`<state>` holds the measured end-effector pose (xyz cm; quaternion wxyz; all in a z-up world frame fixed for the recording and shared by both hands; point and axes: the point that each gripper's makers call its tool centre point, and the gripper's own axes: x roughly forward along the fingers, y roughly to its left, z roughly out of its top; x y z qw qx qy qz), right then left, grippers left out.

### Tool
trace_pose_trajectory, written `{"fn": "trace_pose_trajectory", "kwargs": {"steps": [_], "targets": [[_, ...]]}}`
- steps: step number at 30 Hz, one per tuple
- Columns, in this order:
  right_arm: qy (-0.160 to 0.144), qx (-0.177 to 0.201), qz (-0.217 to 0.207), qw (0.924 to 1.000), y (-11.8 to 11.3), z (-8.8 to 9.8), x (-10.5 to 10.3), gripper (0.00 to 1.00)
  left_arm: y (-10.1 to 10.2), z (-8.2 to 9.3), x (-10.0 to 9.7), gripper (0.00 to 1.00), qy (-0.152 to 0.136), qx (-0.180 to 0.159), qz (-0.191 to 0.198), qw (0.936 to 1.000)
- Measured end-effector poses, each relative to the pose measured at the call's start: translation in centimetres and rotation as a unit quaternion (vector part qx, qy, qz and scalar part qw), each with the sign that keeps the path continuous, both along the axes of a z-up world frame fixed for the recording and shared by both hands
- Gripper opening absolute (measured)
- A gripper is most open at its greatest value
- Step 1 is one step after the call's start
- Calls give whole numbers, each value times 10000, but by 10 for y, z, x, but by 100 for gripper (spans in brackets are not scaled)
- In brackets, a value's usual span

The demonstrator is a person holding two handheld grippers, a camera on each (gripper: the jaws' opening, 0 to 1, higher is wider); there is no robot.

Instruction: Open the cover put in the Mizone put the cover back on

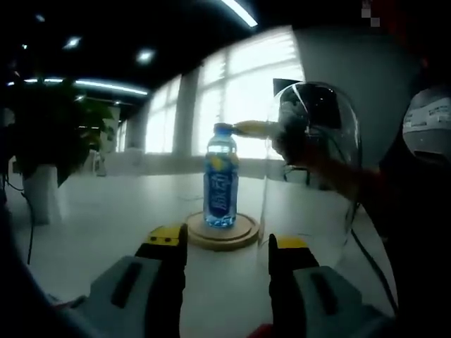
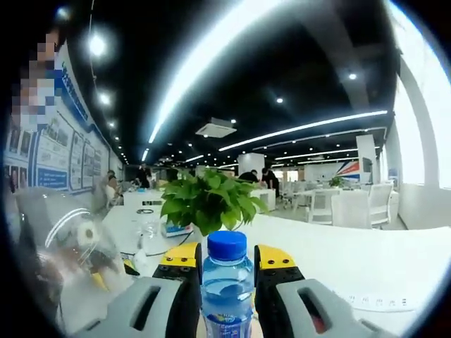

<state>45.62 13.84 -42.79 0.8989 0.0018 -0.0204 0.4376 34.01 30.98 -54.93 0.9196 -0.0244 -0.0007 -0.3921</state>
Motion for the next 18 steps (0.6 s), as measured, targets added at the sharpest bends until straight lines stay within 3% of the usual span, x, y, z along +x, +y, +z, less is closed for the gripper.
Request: {"fn": "trace_pose_trajectory", "kwargs": {"steps": [8,18], "targets": [[-97,19,-112,9999,-25,0,-18,23,-1,0,0,38,-1,-7,-11,10000],[-142,-11,-364,9992,-58,-7,-35,23,3,11,-2,38,-104,-257,-24,9996]]}}
